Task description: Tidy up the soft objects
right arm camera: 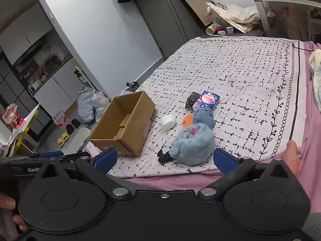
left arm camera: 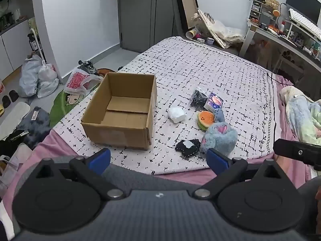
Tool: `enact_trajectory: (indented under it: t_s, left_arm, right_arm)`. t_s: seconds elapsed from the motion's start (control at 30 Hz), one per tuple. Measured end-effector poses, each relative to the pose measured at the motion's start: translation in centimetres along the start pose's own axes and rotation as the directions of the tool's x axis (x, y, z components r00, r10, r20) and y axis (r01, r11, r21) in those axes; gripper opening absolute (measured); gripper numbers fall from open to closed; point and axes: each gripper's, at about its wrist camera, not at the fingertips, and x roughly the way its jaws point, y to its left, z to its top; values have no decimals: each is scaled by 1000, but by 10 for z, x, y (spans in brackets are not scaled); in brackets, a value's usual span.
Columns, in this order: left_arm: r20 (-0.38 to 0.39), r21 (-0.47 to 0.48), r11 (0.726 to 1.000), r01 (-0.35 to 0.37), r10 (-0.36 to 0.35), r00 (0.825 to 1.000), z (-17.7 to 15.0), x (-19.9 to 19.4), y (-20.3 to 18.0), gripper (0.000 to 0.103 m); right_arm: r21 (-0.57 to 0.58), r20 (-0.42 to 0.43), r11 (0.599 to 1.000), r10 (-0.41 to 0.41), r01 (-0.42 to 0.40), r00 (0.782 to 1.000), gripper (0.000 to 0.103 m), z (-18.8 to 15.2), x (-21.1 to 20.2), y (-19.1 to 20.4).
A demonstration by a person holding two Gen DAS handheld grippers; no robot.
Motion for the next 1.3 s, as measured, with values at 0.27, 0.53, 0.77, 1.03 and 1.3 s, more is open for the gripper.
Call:
enact_trajectory:
  t_s: [0.27, 0.53, 0.77, 1.03, 1.3]
  left_arm:
    - [28, 31, 1000, 3, -4, 1000, -3, -5, -22, 101]
    - [11, -26, 999, 46, -46, 999, -4, 3, 0, 101]
    - [25, -26, 998, 49, -49, 998, -3, 0, -3, 101]
    - [27, -33, 998, 53, -52, 998, -3, 1, -3, 101]
    - [30, -45, 998, 50, -49, 998, -4, -1, 0, 101]
  right_arm:
    - [23, 8, 1000, -8, 8, 1000, 103, 1, 1, -4]
    - [14, 25, 1000, -5, 5, 1000, 103, 2, -3, -2]
    - [11, 27, 1000, -4, 4, 1000, 103, 0, -4, -4]
    - [-2, 31, 1000, 4, -3, 1000, 103, 0, -5, -1]
    - [-1, 28, 1000, -3, 3, 1000, 103, -1, -4, -1]
